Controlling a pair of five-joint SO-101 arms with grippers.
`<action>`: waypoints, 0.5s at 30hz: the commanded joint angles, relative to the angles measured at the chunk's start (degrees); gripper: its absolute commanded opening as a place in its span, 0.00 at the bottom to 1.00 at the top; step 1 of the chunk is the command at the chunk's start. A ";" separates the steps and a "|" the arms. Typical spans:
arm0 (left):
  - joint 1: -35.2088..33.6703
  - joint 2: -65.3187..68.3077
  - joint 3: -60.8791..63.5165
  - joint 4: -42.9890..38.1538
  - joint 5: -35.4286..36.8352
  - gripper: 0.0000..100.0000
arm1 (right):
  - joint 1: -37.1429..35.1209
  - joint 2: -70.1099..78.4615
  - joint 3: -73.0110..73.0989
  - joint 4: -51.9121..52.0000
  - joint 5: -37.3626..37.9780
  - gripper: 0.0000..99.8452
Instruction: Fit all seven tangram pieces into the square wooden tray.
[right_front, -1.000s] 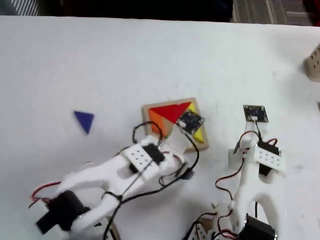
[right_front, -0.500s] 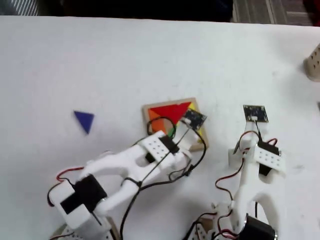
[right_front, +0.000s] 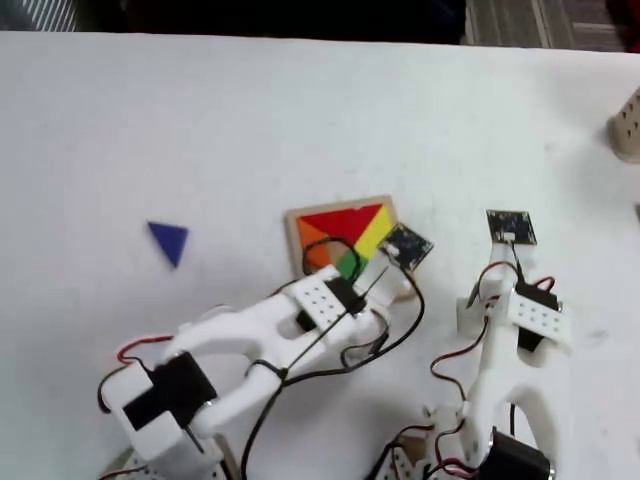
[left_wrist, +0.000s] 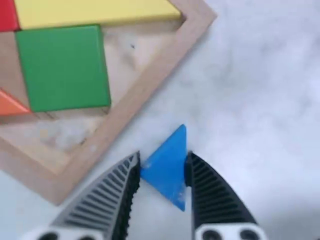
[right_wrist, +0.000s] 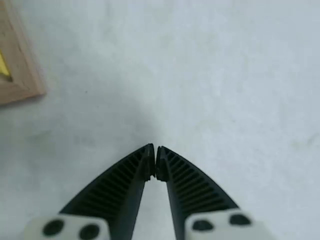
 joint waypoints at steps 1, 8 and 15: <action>0.57 -5.05 -1.41 -0.18 -0.62 0.02 | -0.40 -1.98 -0.26 -0.75 0.70 0.02; -4.35 -8.75 -1.49 -7.82 8.88 0.02 | -0.40 -1.89 -0.26 -0.75 0.70 0.02; -9.36 -8.40 -1.85 -24.00 25.32 0.02 | -0.57 -1.80 -0.26 -0.75 0.62 0.02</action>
